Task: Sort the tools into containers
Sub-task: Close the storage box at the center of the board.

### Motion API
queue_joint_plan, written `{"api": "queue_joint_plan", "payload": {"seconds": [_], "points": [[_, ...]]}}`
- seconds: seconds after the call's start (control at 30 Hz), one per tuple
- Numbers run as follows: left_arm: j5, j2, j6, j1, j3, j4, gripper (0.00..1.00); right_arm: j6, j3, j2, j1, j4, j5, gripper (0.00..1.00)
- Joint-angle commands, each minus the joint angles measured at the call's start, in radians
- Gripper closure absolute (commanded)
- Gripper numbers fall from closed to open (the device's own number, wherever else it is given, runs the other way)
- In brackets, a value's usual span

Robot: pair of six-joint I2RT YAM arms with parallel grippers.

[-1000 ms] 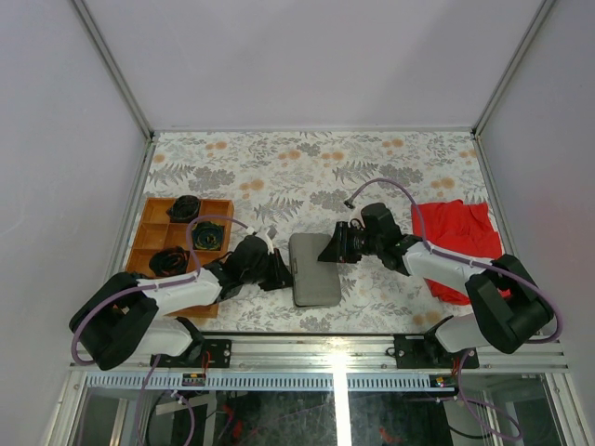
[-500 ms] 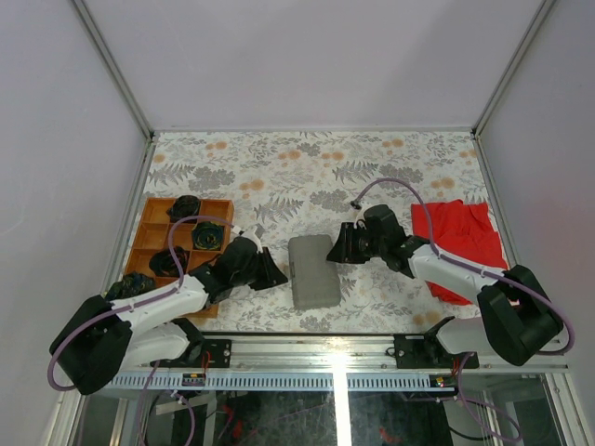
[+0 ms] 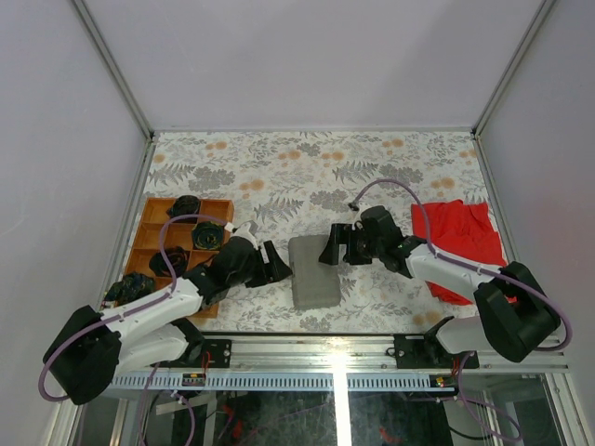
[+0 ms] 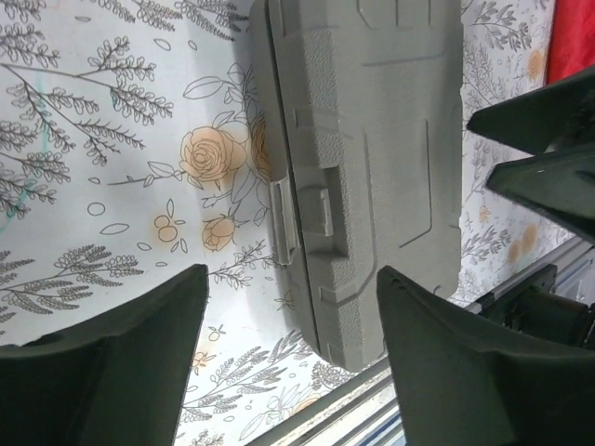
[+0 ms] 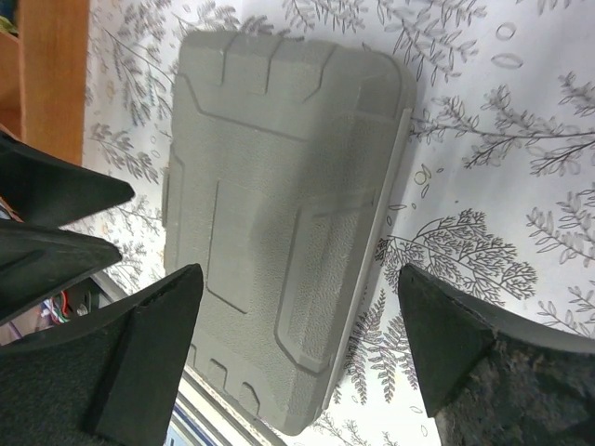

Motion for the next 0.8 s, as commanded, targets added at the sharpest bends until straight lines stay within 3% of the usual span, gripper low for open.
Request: {"api": "queue_joint_plan", "payload": {"seconds": [0.0, 0.17, 0.37, 0.6, 0.77], "points": [[-0.025, -0.002, -0.003, 0.008, 0.032, 0.022, 0.23, 0.003, 0.042, 0.054, 0.035, 0.044, -0.025, 0.07], [0.020, 0.065, -0.017, 0.008, 0.041, 0.086, 0.15, 0.018, 0.046, 0.106, 0.053, 0.069, -0.036, 0.10], [0.032, 0.173, -0.020, 0.007, 0.086, 0.116, 0.14, 0.050, 0.033, 0.148, 0.055, 0.070, -0.020, 0.22], [-0.014, 0.269, -0.032, -0.004, 0.155, 0.053, 0.24, 0.076, 0.009, 0.184, 0.057, 0.083, -0.019, 0.37], [-0.030, 0.276, -0.034, -0.033, 0.163, 0.038, 0.33, 0.101, -0.014, 0.186, 0.057, 0.100, -0.013, 0.40]]}}
